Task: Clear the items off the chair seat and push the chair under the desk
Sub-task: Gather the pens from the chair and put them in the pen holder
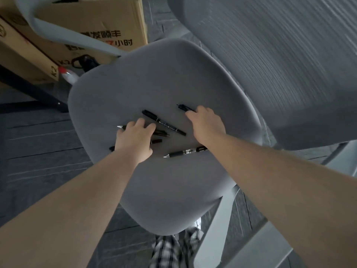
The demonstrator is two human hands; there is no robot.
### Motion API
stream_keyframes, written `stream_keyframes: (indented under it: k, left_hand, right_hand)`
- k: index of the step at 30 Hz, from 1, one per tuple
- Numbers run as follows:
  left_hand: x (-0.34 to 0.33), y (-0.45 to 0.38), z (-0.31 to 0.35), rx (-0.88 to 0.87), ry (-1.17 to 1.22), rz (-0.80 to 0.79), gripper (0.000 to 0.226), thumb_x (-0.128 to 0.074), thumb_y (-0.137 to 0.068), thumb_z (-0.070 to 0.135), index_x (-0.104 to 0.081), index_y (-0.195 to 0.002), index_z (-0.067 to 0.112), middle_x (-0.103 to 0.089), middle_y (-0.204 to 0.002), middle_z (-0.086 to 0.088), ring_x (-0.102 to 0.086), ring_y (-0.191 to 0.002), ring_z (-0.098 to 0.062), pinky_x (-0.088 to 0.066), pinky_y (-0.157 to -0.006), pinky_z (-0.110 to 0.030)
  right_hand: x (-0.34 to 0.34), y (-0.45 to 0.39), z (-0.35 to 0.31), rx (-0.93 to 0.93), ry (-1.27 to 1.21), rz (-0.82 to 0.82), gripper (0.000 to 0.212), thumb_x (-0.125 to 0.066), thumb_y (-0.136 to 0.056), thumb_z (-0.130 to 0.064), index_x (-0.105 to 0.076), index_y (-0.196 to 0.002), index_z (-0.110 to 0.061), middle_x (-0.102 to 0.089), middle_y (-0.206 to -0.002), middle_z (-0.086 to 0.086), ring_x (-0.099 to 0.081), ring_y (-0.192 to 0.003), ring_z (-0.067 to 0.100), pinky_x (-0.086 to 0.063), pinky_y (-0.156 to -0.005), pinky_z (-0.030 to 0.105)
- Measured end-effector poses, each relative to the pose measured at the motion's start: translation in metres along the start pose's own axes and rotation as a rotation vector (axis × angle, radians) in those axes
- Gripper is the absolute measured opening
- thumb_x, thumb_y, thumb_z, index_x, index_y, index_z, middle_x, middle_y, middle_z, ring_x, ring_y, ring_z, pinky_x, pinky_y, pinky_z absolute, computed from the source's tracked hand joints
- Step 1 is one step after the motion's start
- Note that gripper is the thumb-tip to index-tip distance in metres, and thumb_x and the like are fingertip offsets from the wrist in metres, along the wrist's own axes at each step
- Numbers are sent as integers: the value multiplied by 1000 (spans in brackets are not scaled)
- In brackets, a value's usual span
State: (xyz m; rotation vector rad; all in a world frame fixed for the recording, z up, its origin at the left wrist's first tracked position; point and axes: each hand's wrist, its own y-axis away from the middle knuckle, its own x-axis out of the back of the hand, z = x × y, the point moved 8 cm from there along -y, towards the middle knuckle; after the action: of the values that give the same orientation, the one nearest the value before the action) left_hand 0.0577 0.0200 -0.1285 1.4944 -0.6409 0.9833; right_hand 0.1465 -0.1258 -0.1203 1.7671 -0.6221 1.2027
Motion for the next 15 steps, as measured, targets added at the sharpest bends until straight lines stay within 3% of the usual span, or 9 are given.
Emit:
stream_keyframes:
  k: [3,7,11,15]
  left_hand:
    - [-3,2,11,-87,-121,2,35,-56,-84,10,-47,-117,16,-51,-110,-6,-50,-106,-28,-43,-79,-39]
    - [-6,7,17,-134,-135,7,38,-46,-82,-4,-44,-117,13,-52,-107,-6,-48,-102,-28,-36,-68,-34]
    - [5,14,22,-180,-156,56,39,-41,-82,-7,-40,-117,10,-54,-107,-6,-47,-98,-28,-37,-66,-34]
    - [18,10,29,-220,-177,25,32,-40,-88,-4,-39,-118,9,-53,-108,-8,-47,-71,-30,-40,-56,-35]
  right_hand:
    - [4,4,-4,28,4,0,55,-47,-80,10,-42,-129,-14,-46,-111,17,-47,-102,36,-37,-72,39]
    - [3,10,-6,38,-35,-13,76,-52,-77,11,-26,-141,-22,-45,-116,14,-43,-109,33,-44,-77,44]
    - [14,18,-12,74,-29,13,32,-52,-81,7,-48,-109,-7,-43,-113,13,-41,-108,31,-33,-68,36]
    - [14,26,-21,166,-59,-70,28,-54,-84,-9,-53,-113,-10,-52,-114,11,-46,-112,30,-37,-77,36]
